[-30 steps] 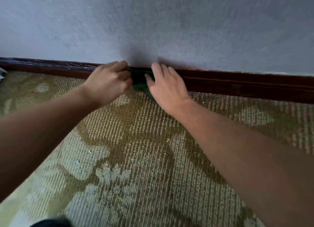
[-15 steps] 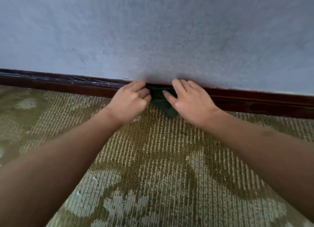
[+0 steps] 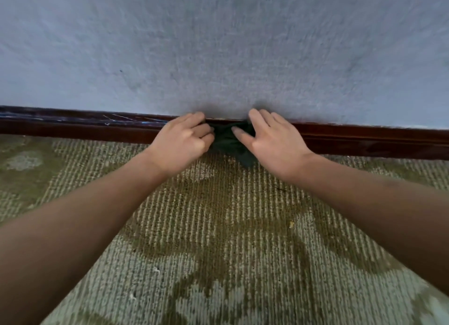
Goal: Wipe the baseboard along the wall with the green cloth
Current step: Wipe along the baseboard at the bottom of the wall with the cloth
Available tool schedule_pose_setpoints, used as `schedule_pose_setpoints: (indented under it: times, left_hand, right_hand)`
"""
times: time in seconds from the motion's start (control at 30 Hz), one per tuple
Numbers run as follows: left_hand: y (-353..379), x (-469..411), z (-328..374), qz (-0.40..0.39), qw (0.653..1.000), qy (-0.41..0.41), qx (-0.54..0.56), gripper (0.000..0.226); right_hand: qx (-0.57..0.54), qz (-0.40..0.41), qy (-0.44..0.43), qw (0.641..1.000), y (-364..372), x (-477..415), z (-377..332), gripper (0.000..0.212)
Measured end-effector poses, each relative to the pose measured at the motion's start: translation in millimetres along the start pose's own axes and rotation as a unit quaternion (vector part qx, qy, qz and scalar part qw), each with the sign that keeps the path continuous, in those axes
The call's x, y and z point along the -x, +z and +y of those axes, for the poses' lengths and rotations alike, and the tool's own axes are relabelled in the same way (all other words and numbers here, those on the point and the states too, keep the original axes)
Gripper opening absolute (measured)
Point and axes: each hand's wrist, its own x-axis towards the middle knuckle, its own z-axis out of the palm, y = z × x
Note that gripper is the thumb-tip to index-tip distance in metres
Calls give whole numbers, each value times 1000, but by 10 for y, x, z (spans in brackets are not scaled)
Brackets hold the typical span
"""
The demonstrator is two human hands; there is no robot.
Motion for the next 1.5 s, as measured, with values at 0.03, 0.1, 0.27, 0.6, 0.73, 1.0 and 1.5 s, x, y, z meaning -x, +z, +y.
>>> schedule_pose_setpoints:
  times: [0.03,0.1,0.27,0.6,0.73,1.0,1.5]
  left_hand:
    - [8,21,-30,6,1000,-4,4,32]
    - [34,52,-77,16,1000,-8,11,31]
    - [181,97,-33,37,998,-7,44,25]
    - [84,209,-115,21,996,-35,82,36]
    - [55,358,-220,-2,996,-54,75,20]
    - [44,363,-252,-11,977,-150,151,34]
    - [-135,139,-64,-176,961,-211,39,21]
  right_hand:
    - [10,18,9,1000,-23,-21,0,47]
    - [29,46,18,998,-9,-55,8,49]
    - [-10,14,16,1000,117,-3,-87,60]
    - [-150,-34,48,987,-3,-90,-195,47]
    - [-114,-45,26,992,-25,-220,-337,55]
    - [-79,-88,-11,993,-81,-376,-332,62]
    - [-7,-80,-75,994,-152,-345,-285,58]
